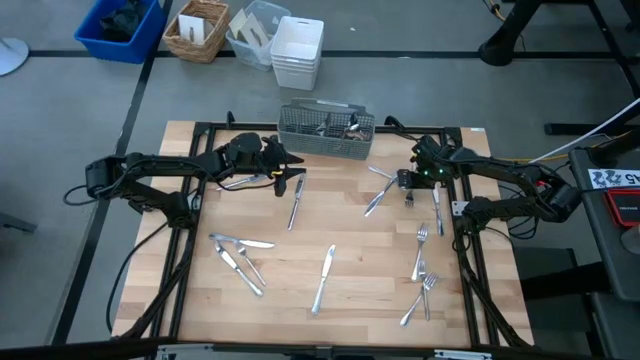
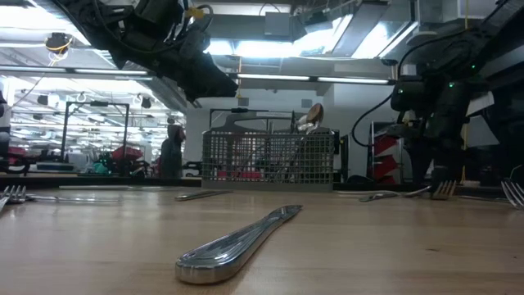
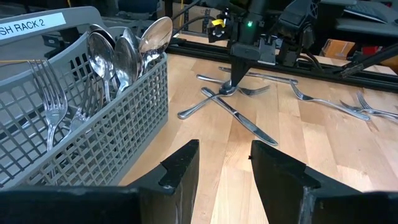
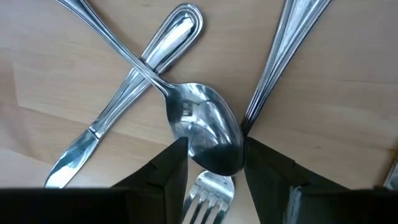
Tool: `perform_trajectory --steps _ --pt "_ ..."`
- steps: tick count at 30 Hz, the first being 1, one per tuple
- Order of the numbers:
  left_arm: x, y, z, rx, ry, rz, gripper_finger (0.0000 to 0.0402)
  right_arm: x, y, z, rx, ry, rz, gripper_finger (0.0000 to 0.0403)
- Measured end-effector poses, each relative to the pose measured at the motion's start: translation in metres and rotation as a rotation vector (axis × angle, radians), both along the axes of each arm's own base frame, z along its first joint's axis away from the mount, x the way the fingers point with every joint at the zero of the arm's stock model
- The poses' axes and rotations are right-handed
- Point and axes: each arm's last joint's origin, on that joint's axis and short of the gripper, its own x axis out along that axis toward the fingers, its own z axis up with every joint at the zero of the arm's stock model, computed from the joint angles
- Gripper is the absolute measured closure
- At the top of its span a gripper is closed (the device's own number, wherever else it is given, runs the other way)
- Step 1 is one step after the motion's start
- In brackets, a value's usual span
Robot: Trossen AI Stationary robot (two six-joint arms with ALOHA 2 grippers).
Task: Sort silverware
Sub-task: Put the spoon into the gray silverware organizer
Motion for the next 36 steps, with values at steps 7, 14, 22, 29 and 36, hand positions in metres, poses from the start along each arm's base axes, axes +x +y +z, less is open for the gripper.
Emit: perform_trajectory --steps 7,14,22,29,36 --pt "0.000 0.000 0.000 0.000 0.000 0.000 0.0263 0.000 0.000 0.000 0.006 0.004 -0.003 0.0249" --pt "0.000 0.000 0.000 -0.001 0.000 0.000 0.0263 -0.002 0.002 -0.001 0.025 0.018 -0.011 0.0249" --pt "0.000 0.000 0.000 -0.001 0.000 0.000 0.0263 -0.002 0.002 -0.002 0.019 0.011 -0.013 0.0249" --pt "0.000 0.000 0.000 -0.001 0.000 -0.001 0.0263 -0.008 0.008 -0.015 0.044 0.019 -0.034 0.0250" --pt "0.000 0.000 -0.001 -0.004 0.008 0.000 0.0263 -0.006 0.007 -0.015 0.033 -0.006 -0.031 0.0291"
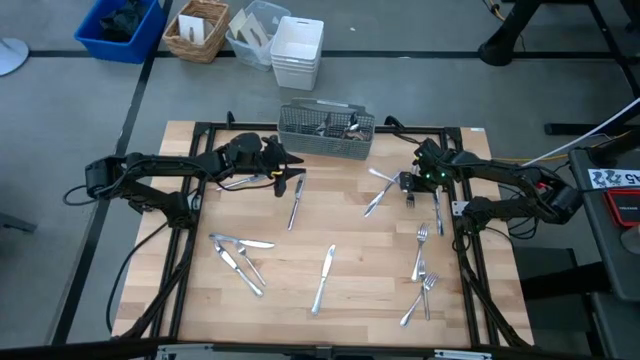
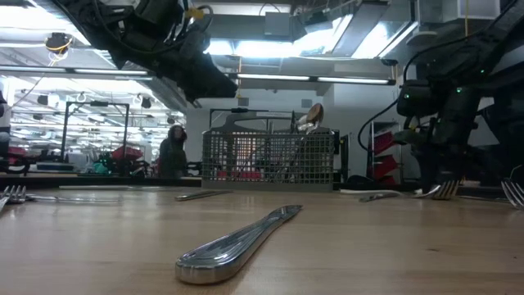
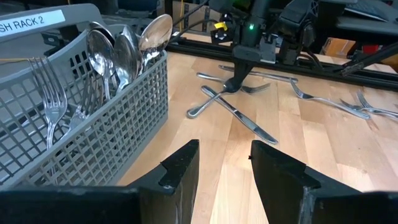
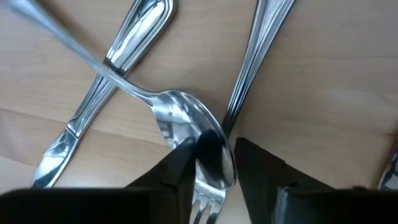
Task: Sort silverware
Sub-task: Put the spoon into the gray silverware organizer
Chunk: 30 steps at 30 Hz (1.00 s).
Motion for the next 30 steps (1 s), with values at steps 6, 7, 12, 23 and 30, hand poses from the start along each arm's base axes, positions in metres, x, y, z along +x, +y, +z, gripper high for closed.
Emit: perform_trajectory --steps 6,7,12,23,30 --pt "-0.001 0.000 -0.004 -0.014 0.035 0.000 0.0263 0.002 -0.001 0.000 -0.005 -0.026 0.012 0.0320" --pt "-0.001 0.000 -0.004 -0.016 0.039 0.001 0.0263 0.002 -0.001 0.000 -0.009 -0.030 0.014 0.0323" --pt "-0.001 0.000 -0.004 -0.016 0.039 0.000 0.0263 0.003 -0.002 0.001 -0.010 -0.039 0.018 0.0344" --pt "-0.001 0.000 -0.004 -0.016 0.040 0.000 0.0263 0.010 -0.007 0.014 -0.024 -0.091 0.093 0.0390" --pt "-0.001 0.000 -0.004 -0.017 0.040 0.001 0.0263 0.011 -0.012 0.029 -0.079 -0.009 0.163 0.0391"
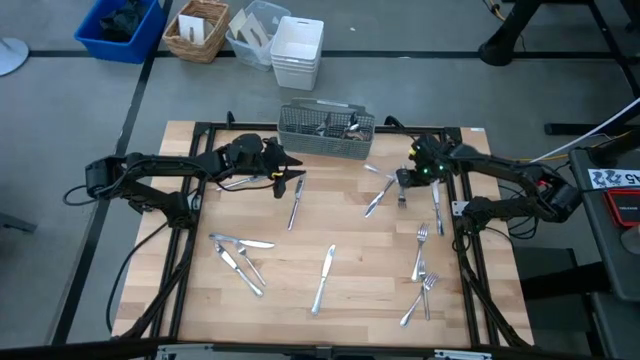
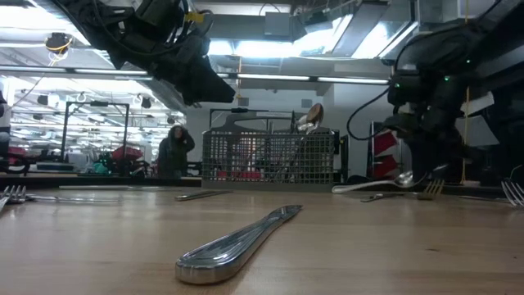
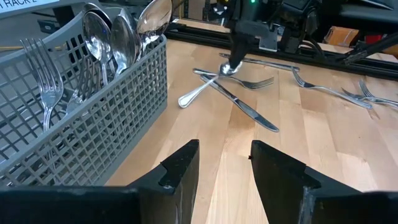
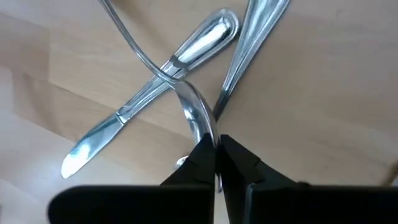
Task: Sort silverware
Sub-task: Put the spoon into the gray silverware organizer
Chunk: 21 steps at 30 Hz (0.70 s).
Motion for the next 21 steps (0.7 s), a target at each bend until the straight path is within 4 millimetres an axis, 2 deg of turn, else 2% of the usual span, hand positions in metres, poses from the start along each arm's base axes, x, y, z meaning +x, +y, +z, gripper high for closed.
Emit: perform_trajectory --steps 4,7,12,21 --pt "0.000 0.000 0.000 0.000 0.000 0.000 0.0263 0.006 -0.006 0.013 -0.077 -0.011 0.089 0.0392" --pt "-0.001 0.000 0.001 0.001 -0.002 0.002 0.0263 0.012 -0.013 0.030 -0.143 -0.039 0.150 0.0391" --pt "-0.005 0.003 0.007 -0.030 -0.034 0.033 0.0263 0.019 -0.021 0.069 -0.230 -0.042 0.265 0.0393" --pt "-0.011 0.002 0.017 -0.024 -0.077 0.042 0.0263 0.018 -0.027 0.139 -0.442 0.111 0.403 0.0394"
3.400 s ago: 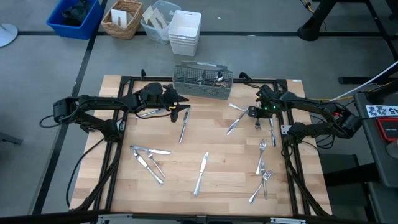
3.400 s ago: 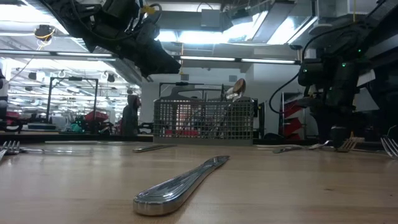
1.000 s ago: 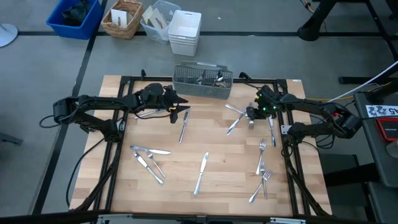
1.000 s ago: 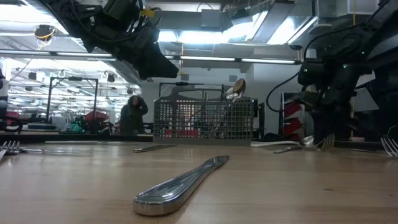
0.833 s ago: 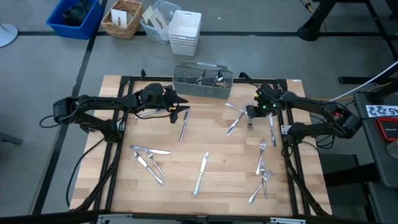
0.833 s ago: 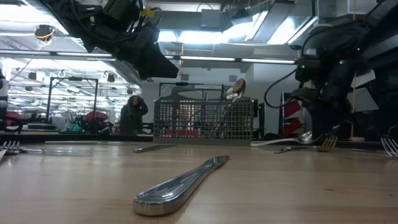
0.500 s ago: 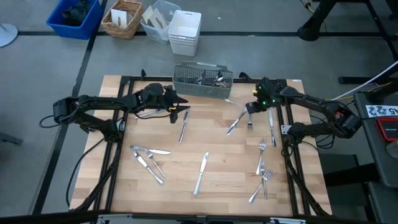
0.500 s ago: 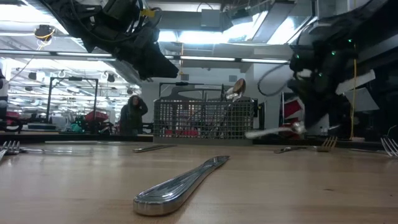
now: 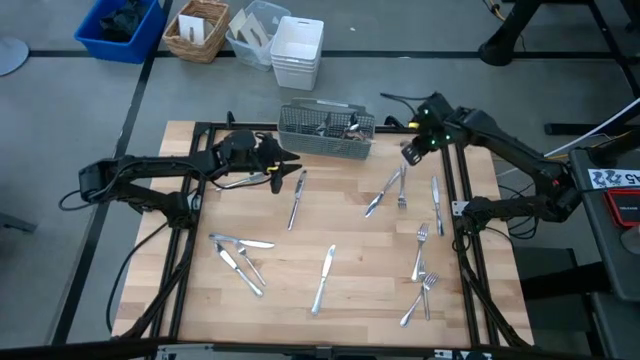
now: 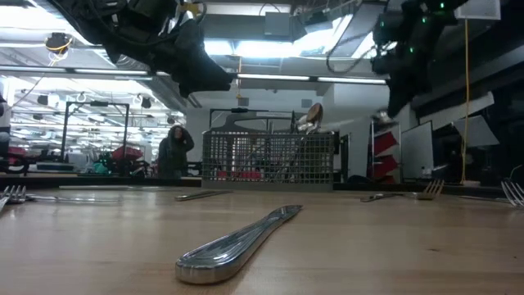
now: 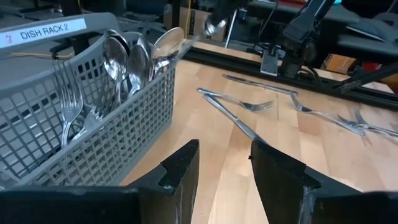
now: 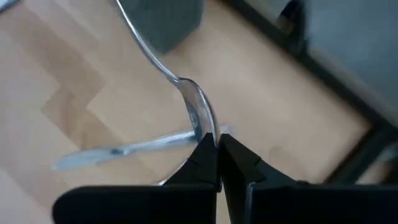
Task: Sort silverware
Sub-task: Put the spoon into the gray silverware organizer
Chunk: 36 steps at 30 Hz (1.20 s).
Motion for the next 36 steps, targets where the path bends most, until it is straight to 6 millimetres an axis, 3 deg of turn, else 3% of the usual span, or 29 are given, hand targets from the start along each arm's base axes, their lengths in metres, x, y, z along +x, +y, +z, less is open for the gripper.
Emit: perform_trajectory --steps 8,13,20,29,36 --pt "0.000 0.000 0.000 0.000 0.000 0.000 0.0263 0.005 -0.005 0.056 -0.266 -0.053 0.203 0.0392" --pt "0.000 0.000 0.000 0.024 0.007 -0.008 0.0263 0.014 -0.018 0.068 -0.521 -0.012 0.300 0.0396" --pt "0.000 0.000 0.000 0.025 0.007 -0.009 0.0263 0.049 -0.034 0.060 -0.792 0.178 0.569 0.0393" --pt "0.000 0.000 0.000 0.027 0.008 -0.010 0.0263 0.101 -0.031 0.041 -1.034 0.504 0.860 0.0392" --pt "0.000 0.000 0.000 0.035 0.009 -0.012 0.0263 0.128 -0.026 0.022 -1.108 0.732 1.042 0.0391"
